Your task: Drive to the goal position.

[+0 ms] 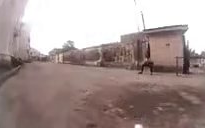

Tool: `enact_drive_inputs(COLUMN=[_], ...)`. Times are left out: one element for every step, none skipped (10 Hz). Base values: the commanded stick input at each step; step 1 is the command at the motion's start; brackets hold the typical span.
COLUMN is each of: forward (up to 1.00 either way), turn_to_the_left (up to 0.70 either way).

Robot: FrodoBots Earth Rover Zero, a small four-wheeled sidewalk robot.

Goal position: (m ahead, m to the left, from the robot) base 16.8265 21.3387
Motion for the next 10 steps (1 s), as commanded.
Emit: enact_drive_inputs(forward=[1.0,1.0,1.0,1.0,1.0,1.0,1.0,1.0,1.0,1.0], turn_to_the_left=[0.4,0.4,0.35,0.29,0.12,0.0,0.0,0.0,0.0,0.0])
